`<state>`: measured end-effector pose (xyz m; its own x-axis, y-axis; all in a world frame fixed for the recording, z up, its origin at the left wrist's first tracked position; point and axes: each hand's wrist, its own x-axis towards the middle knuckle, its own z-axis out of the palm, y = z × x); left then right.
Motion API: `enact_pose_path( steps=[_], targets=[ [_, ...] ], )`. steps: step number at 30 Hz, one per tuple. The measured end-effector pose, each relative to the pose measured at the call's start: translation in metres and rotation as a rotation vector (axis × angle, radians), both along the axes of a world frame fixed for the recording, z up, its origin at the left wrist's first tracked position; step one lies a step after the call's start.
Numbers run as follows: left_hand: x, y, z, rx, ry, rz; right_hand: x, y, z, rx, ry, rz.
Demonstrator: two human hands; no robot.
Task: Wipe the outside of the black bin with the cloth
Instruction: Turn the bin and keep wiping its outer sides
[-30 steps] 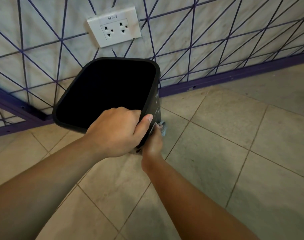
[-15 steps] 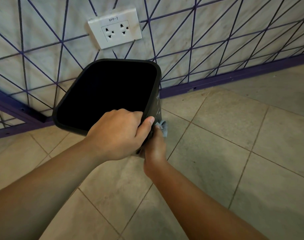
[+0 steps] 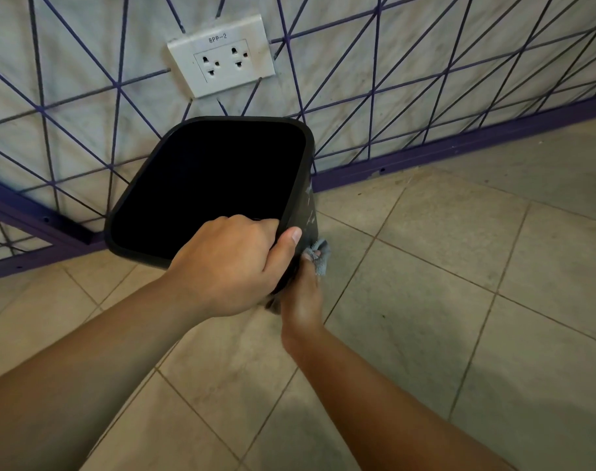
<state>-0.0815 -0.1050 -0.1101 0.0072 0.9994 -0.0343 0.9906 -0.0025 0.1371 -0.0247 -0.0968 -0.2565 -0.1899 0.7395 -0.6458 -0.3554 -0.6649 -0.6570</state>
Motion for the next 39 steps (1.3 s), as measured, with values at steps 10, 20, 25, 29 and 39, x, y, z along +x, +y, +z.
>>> enact_pose_path(
  steps=[10,20,25,29,39],
  targets=[
    [0.001,0.001,0.002,-0.011,0.032,0.010,0.000,0.011,0.008,-0.129,0.131,-0.053],
    [-0.001,0.000,0.001,0.001,-0.021,0.016,-0.003,0.019,0.015,-0.170,0.127,-0.052],
    [-0.002,0.002,0.001,-0.001,-0.019,0.015,-0.004,0.019,0.015,-0.138,0.035,-0.081],
    [-0.002,0.001,0.001,0.003,-0.025,0.015,-0.006,0.023,0.014,-0.128,0.039,-0.077],
    [-0.001,0.001,0.001,0.013,-0.028,0.009,0.004,0.013,0.020,-0.071,0.034,-0.024]
  ],
)
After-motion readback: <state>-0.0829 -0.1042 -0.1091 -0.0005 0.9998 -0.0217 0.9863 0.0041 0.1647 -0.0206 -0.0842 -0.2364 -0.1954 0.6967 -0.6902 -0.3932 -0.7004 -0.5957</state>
